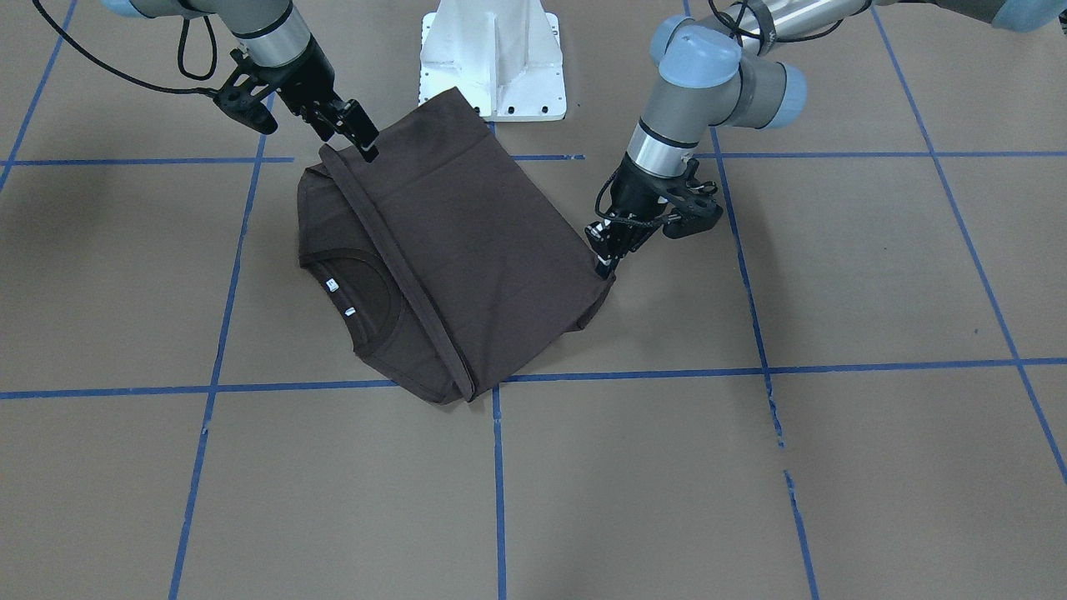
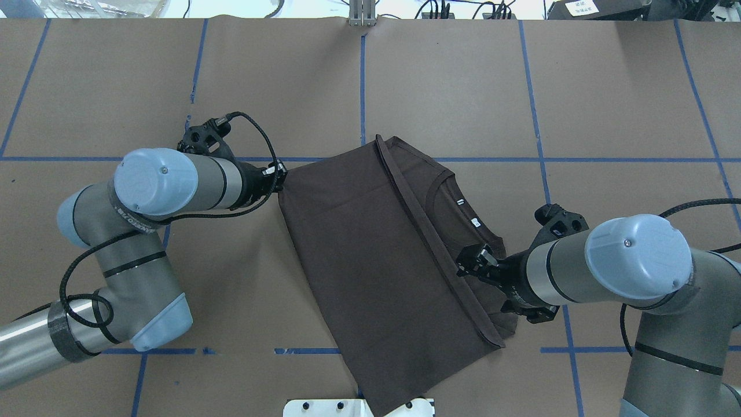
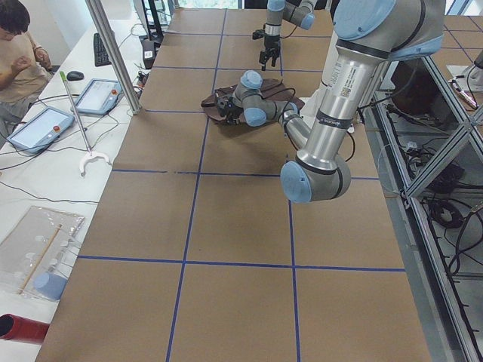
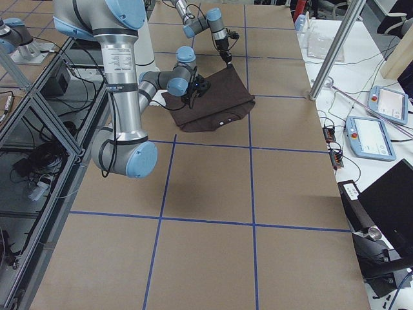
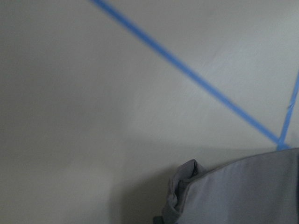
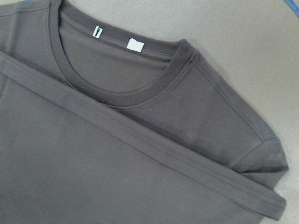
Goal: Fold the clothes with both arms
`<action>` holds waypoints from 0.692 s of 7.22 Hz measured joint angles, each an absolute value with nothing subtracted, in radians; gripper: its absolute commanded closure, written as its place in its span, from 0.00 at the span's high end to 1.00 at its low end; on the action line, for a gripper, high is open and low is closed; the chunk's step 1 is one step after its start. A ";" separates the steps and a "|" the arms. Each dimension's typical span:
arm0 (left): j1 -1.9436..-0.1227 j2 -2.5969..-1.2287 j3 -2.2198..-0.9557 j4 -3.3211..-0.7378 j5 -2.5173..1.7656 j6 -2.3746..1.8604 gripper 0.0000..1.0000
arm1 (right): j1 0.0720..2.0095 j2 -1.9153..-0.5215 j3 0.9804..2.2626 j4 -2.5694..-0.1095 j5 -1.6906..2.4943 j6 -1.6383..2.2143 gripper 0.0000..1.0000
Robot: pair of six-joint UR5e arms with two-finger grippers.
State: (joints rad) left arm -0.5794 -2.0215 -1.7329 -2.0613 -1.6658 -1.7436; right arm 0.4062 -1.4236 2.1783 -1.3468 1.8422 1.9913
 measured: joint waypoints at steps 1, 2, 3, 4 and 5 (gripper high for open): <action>-0.613 -2.047 -1.704 -2.063 -1.668 -1.707 0.00 | 0.406 -1.420 2.178 -1.347 1.840 1.992 1.00; -0.643 -2.079 -1.663 -2.066 -1.669 -1.663 0.00 | 0.406 -1.415 2.177 -1.347 1.836 1.992 1.00; -0.675 -2.125 -1.601 -2.072 -1.669 -1.622 0.00 | 0.406 -1.412 2.176 -1.347 1.829 1.993 1.00; -0.703 -2.185 -1.518 -2.080 -1.669 -1.600 0.00 | 0.406 -1.411 2.177 -1.347 1.825 1.994 1.00; -0.723 -2.237 -1.439 -2.100 -1.669 -1.589 0.00 | 0.406 -1.410 2.179 -1.347 1.823 1.996 1.00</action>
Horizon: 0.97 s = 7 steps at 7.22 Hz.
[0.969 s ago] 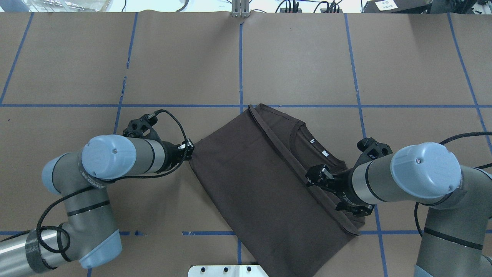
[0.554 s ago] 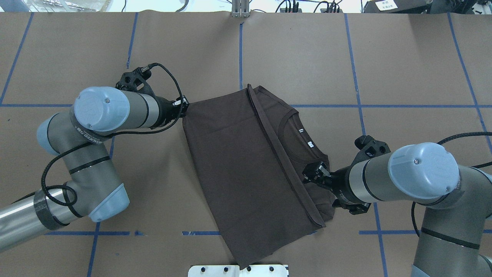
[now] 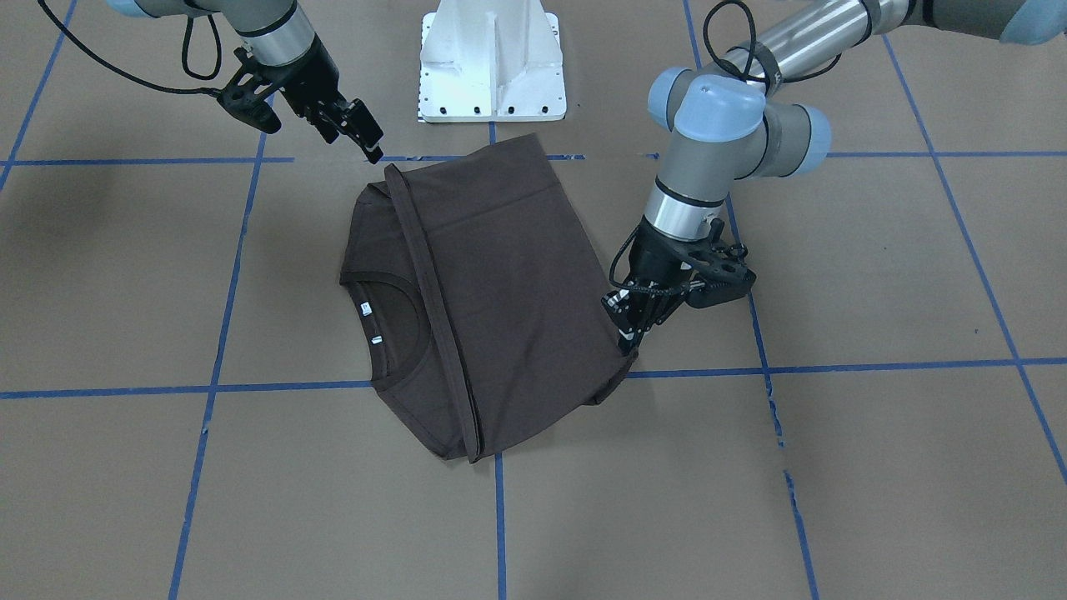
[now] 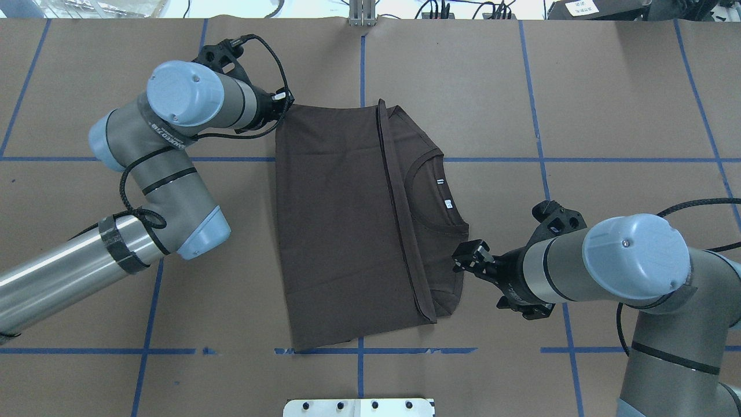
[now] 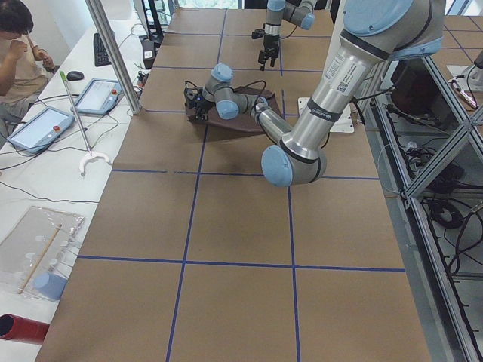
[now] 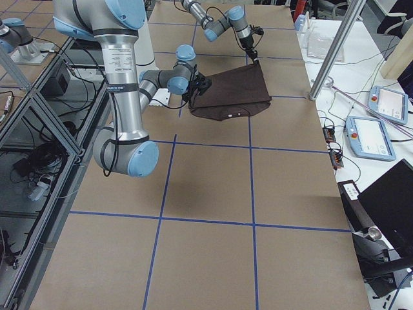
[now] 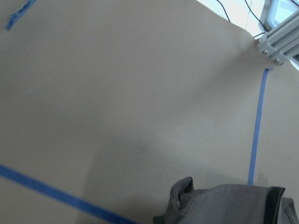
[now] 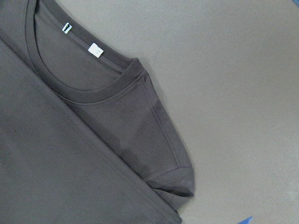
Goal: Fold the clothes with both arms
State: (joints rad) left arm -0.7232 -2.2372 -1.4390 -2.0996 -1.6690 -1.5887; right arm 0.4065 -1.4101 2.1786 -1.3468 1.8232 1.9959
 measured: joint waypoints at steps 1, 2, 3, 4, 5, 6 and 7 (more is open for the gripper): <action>-0.734 -2.262 -1.387 -2.129 -1.669 -1.584 0.00 | 0.407 -1.409 2.179 -1.347 1.823 1.998 1.00; -0.740 -2.276 -1.353 -2.151 -1.669 -1.582 0.00 | 0.406 -1.406 2.180 -1.347 1.822 1.998 1.00; -0.744 -2.292 -1.326 -2.163 -1.669 -1.582 0.00 | 0.406 -1.402 2.180 -1.347 1.822 1.999 1.00; -0.745 -2.305 -1.302 -2.171 -1.669 -1.582 0.00 | 0.406 -1.399 2.178 -1.347 1.822 2.000 1.00; -0.746 -2.311 -1.290 -2.176 -1.669 -1.582 0.00 | 0.405 -1.396 2.177 -1.347 1.822 2.001 1.00; -0.747 -2.315 -1.284 -2.179 -1.671 -1.582 0.00 | 0.404 -1.394 2.176 -1.347 1.822 2.002 1.00; -0.751 -2.324 -1.266 -2.187 -1.675 -1.582 0.18 | 0.403 -1.392 2.174 -1.347 1.822 2.002 1.00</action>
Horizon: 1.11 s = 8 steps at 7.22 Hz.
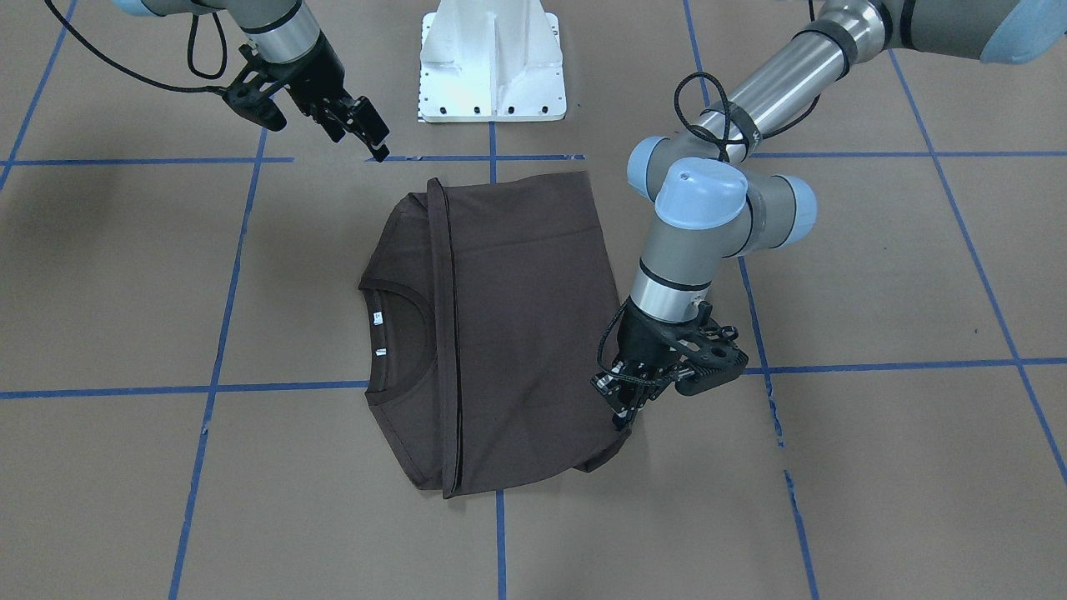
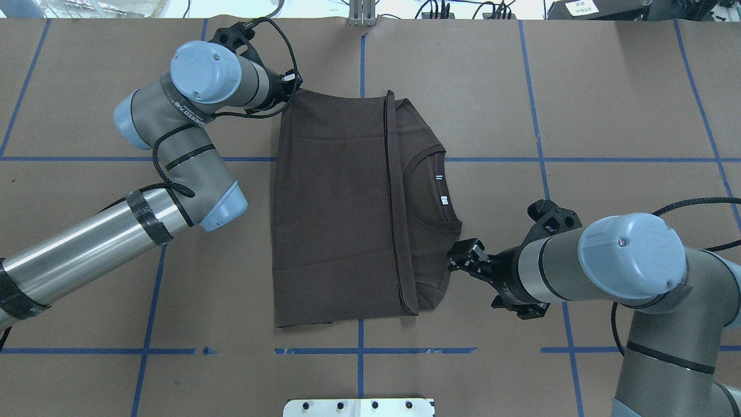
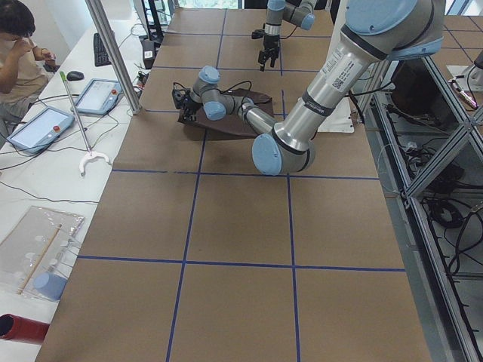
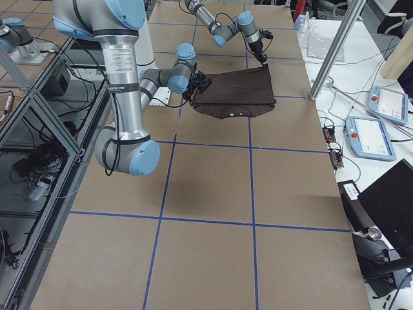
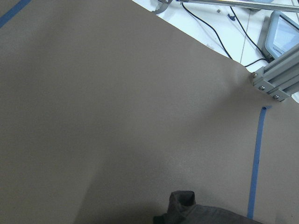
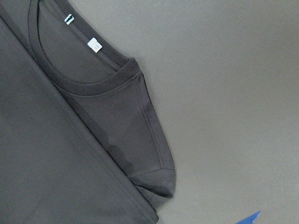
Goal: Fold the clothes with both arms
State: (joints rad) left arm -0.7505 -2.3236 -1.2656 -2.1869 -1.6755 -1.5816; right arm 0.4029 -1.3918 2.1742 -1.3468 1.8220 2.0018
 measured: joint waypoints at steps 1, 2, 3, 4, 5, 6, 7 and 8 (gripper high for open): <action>-0.760 -2.343 -1.209 -2.223 -1.679 -1.582 0.37 | 0.402 -1.386 2.171 -1.347 1.821 2.002 1.00; -0.771 -2.369 -1.137 -2.274 -1.680 -1.585 0.67 | 0.401 -1.373 2.167 -1.347 1.813 2.002 1.00; -0.779 -2.385 -1.103 -2.295 -1.688 -1.587 0.70 | 0.395 -1.352 2.157 -1.347 1.781 2.002 1.00; -0.784 -2.382 -1.113 -2.298 -1.721 -1.588 0.72 | 0.384 -1.313 2.126 -1.347 1.731 2.001 1.00; -0.789 -2.340 -1.184 -2.298 -1.776 -1.590 0.72 | 0.377 -1.264 2.083 -1.348 1.695 2.001 1.00; -0.792 -2.249 -1.309 -2.300 -1.832 -1.588 0.72 | 0.369 -1.232 2.051 -1.349 1.668 2.001 1.00; -0.794 -2.160 -1.427 -2.302 -1.871 -1.585 0.74 | 0.356 -1.206 2.020 -1.352 1.643 1.997 1.00; -0.795 -2.114 -1.497 -2.301 -1.895 -1.585 0.75 | 0.344 -1.170 1.973 -1.356 1.628 1.985 1.00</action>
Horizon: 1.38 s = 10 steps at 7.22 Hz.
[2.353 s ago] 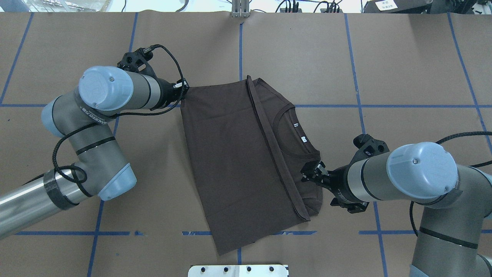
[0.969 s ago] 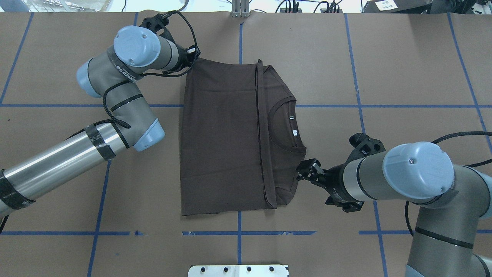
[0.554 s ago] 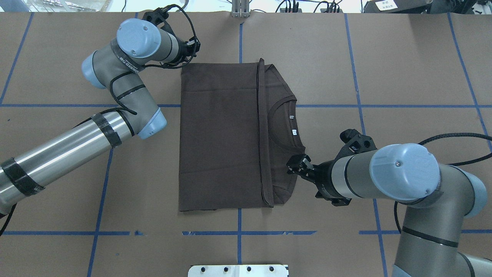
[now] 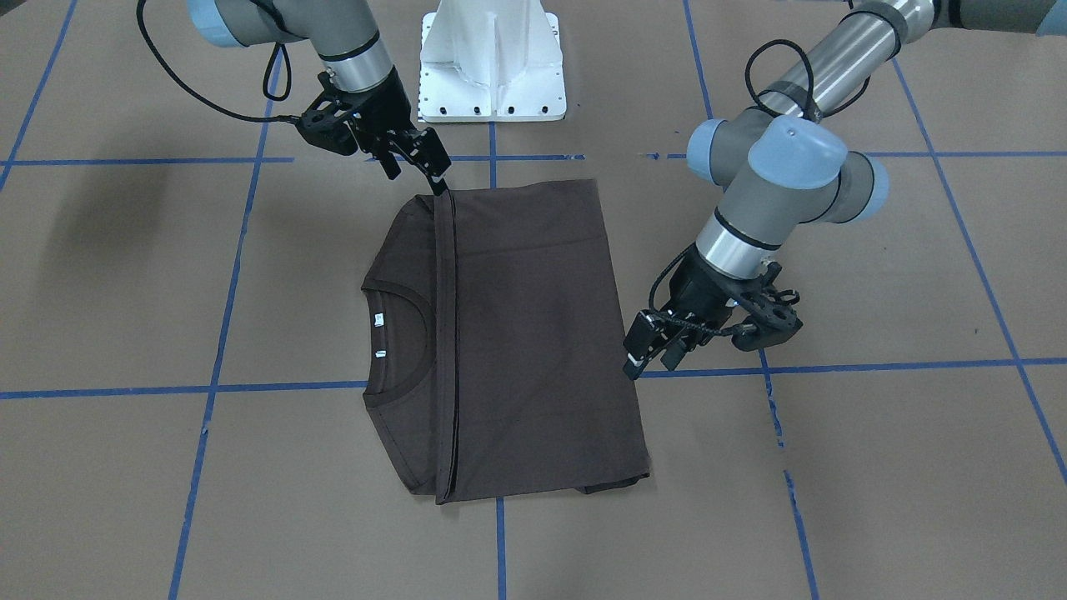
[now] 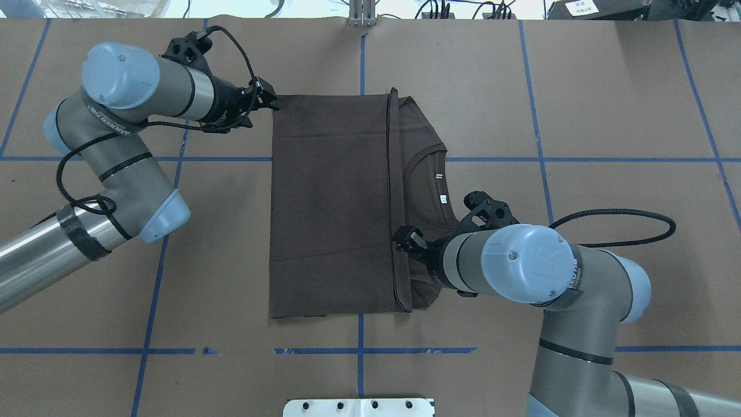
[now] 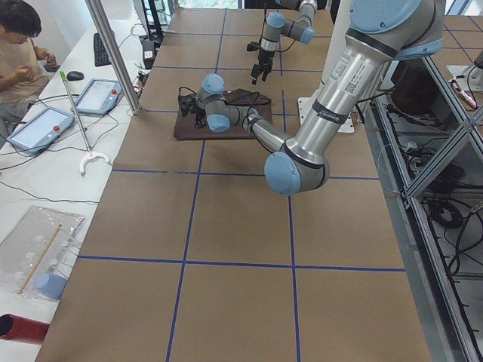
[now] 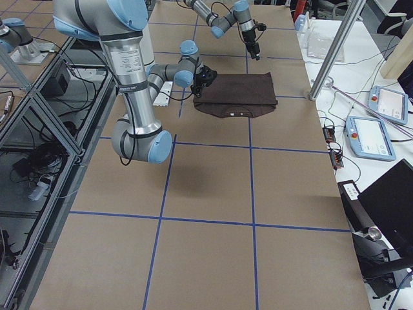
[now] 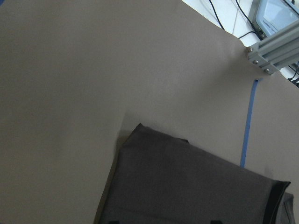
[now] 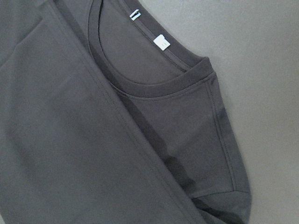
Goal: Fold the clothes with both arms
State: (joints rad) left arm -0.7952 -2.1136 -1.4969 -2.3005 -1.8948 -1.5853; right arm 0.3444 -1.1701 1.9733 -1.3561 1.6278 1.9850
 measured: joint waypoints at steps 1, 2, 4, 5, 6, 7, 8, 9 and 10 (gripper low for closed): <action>-0.796 -2.091 -1.528 -2.301 -1.908 -1.587 0.75 | 0.334 -1.133 1.924 -1.373 1.621 1.946 1.00; -0.796 -2.075 -1.540 -2.303 -1.913 -1.588 0.75 | 0.323 -1.100 1.894 -1.437 1.620 1.858 1.00; -0.796 -2.063 -1.551 -2.308 -1.914 -1.597 0.75 | 0.311 -1.024 1.850 -1.616 1.621 1.663 1.00; -0.795 -2.061 -1.554 -2.308 -1.914 -1.608 0.75 | 0.306 -1.007 1.832 -1.665 1.621 1.609 1.00; -0.794 -2.061 -1.555 -2.309 -1.914 -1.616 0.75 | 0.296 -0.993 1.810 -1.689 1.619 1.578 1.00; -0.793 -2.060 -1.555 -2.310 -1.914 -1.619 0.75 | 0.289 -0.976 1.787 -1.710 1.618 1.558 1.00; -0.793 -2.060 -1.555 -2.310 -1.914 -1.620 0.75 | 0.283 -0.967 1.773 -1.731 1.617 1.535 1.00; -0.793 -2.060 -1.556 -2.310 -1.914 -1.621 0.75 | 0.278 -0.964 1.766 -1.748 1.616 1.510 1.00; -0.793 -2.060 -1.557 -2.310 -1.914 -1.624 0.75 | 0.271 -0.965 1.760 -1.758 1.613 1.494 1.00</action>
State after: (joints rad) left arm -0.7931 -2.0601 -1.5569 -2.3102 -1.9144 -1.6237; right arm 0.2713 -0.9651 1.7605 -1.7579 1.6135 1.4938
